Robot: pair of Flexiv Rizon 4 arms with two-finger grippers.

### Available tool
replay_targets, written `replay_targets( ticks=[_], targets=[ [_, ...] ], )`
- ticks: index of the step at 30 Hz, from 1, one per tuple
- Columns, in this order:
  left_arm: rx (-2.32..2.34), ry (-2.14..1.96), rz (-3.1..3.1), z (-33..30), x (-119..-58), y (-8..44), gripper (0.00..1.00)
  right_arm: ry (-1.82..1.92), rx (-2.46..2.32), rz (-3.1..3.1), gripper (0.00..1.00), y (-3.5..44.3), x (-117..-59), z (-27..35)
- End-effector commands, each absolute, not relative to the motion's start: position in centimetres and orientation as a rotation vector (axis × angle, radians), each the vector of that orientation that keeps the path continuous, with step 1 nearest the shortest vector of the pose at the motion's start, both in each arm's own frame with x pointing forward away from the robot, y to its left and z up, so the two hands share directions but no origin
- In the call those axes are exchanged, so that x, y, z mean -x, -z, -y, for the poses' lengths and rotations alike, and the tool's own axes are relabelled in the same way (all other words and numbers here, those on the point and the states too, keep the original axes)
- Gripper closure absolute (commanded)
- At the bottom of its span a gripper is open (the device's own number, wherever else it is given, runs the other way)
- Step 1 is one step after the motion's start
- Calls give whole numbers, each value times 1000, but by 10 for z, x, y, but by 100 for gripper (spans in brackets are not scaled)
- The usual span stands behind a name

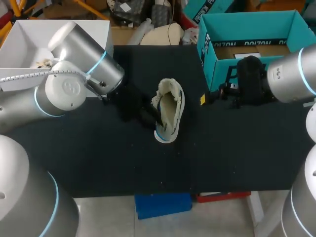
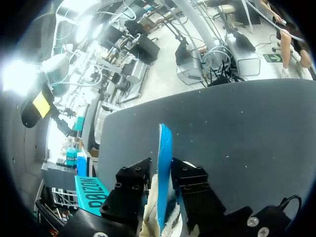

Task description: Take the shoe out of the shoebox, open the shoe tongue, remove and reinsert the insole, then place the shoe into the shoebox

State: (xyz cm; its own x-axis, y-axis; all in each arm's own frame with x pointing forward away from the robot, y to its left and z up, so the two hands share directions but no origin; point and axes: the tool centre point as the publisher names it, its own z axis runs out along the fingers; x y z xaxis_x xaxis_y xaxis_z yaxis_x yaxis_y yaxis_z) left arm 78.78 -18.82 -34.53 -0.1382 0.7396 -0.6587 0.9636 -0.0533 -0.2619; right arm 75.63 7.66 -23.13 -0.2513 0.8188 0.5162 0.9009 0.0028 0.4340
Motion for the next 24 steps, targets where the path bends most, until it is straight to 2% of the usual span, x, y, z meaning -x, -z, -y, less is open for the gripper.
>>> replay_targets(
  ticks=[1, 24],
  targets=[
    [-1816, 1029, -1897, 186, -788, 345, 100, 1079, 1848, 2140, 0, 231, -757, -77],
    [-1822, 949, -1951, 209, -860, 379, 100, 1079, 1848, 2140, 0, 231, -757, -77]
  ],
)
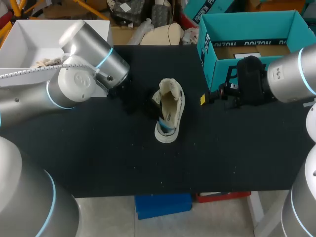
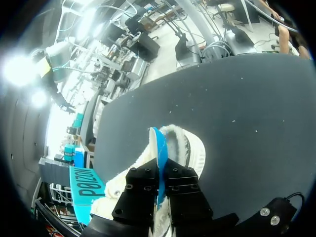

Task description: Take the shoe out of the shoebox, open the shoe tongue, remove and reinsert the insole, then place the shoe into the shoebox

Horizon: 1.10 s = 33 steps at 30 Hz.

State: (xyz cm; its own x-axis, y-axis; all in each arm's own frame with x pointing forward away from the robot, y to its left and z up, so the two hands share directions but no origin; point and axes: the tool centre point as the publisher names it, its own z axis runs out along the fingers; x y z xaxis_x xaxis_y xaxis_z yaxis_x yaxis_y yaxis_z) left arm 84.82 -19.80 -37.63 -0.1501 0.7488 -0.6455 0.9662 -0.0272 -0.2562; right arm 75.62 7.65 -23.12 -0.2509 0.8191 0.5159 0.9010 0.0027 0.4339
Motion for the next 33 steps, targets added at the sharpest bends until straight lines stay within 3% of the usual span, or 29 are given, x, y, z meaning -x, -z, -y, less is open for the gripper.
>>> replay_targets(
  ticks=[1, 22, 24, 26, 27, 28, 33],
  targets=[
    [-1819, 940, -1954, 210, -862, 379, 100, 1079, 1848, 2140, 0, 231, -757, -77],
    [-2092, 610, -1959, 207, -846, 405, 100, 1079, 1848, 2140, 0, 231, -757, -77],
    [-2082, 613, -1960, 207, -847, 403, 88, 1079, 1848, 2140, 0, 231, -757, -77],
    [-2060, 626, -1958, 206, -846, 396, 60, 1079, 1848, 2140, 0, 231, -757, -77],
    [-2054, 627, -1954, 205, -847, 392, 20, 1079, 1848, 2140, 0, 231, -757, -77],
    [-2047, 628, -1952, 205, -848, 388, 0, 1079, 1848, 2140, 0, 231, -757, -77],
    [-2005, 653, -1931, 203, -852, 363, 0, 1079, 1848, 2140, 0, 231, -757, -77]
  ],
)
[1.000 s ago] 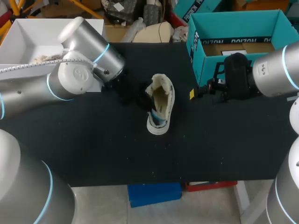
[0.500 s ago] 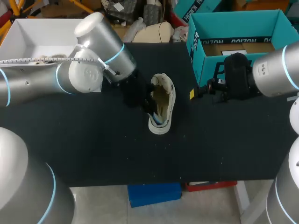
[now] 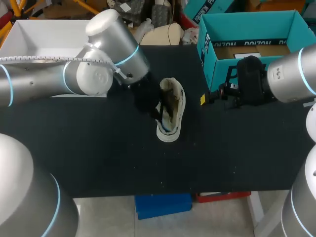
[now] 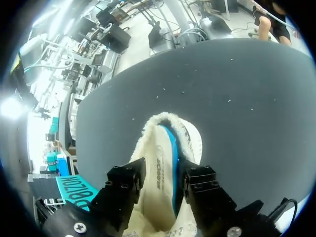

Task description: Take the shoe out of the shoebox, open the shoe tongue, remove and reinsert the insole, then place the shoe into the shoebox

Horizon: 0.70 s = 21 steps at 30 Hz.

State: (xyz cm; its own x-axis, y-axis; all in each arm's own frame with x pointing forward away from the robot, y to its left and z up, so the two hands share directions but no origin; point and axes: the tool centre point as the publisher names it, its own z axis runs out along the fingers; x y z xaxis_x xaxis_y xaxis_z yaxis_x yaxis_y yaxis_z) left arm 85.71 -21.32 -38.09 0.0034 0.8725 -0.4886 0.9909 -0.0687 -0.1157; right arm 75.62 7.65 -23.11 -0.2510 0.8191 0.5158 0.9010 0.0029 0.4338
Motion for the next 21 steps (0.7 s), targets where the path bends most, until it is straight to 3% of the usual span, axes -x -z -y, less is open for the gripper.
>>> replay_targets(
  ticks=[1, 8, 9, 10, 11, 21],
  targets=[
    [-2002, 653, -1926, 202, -853, 360, 0, 1079, 1848, 2140, 0, 231, -757, -77],
    [-1908, 710, -1957, 207, -853, 341, 0, 1079, 1848, 2140, 0, 231, -757, -77],
    [-1931, 637, -1960, 209, -852, 341, 62, 1079, 1848, 2140, 0, 231, -757, -77],
    [-1947, 607, -1962, 209, -852, 342, 86, 1079, 1848, 2140, 0, 231, -757, -77],
    [-1961, 573, -1980, 209, -851, 344, 100, 1079, 1848, 2140, 0, 231, -757, -77],
    [-2055, 357, -2065, 203, -846, 364, 100, 1079, 1848, 2140, 0, 231, -757, -77]
  ],
)
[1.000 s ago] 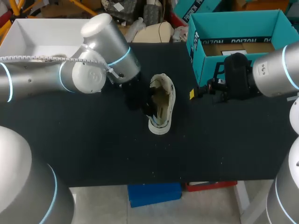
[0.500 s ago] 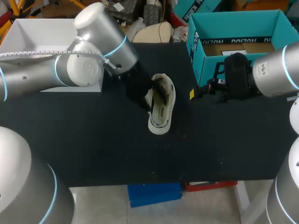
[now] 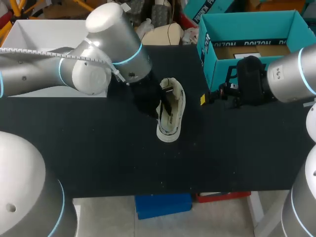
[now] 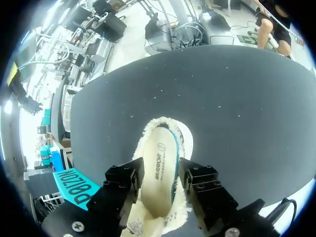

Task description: Take the shoe out of the shoebox, open the shoe tongue, remove and reinsert the insole, then place the shoe into the shoebox

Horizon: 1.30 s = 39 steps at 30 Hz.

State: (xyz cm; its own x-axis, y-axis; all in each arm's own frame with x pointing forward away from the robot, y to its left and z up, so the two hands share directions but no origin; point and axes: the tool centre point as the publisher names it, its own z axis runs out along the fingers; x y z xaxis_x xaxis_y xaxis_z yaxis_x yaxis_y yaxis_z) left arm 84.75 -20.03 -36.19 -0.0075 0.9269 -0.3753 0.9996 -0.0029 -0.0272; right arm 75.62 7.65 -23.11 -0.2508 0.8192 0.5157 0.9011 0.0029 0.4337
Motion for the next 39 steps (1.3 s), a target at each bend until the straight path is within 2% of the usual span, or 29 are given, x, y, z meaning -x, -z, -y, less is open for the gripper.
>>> replay_targets(
  ticks=[1, 27, 32, 35, 39],
  targets=[
    [-2061, 353, -2075, 202, -846, 366, 100, 1079, 1848, 2140, 0, 231, -757, -77],
    [-2130, 351, -2163, 206, -842, 413, 100, 1079, 1848, 2140, 0, 231, -757, -77],
    [-2092, 406, -2124, 208, -844, 390, 100, 1079, 1848, 2140, 0, 231, -757, -77],
    [-1995, 551, -2148, 207, -848, 363, 100, 1079, 1848, 2140, 0, 231, -757, -77],
    [-1884, 526, -2119, 197, -868, 322, 100, 1079, 1848, 2140, 0, 231, -757, -77]
  ],
)
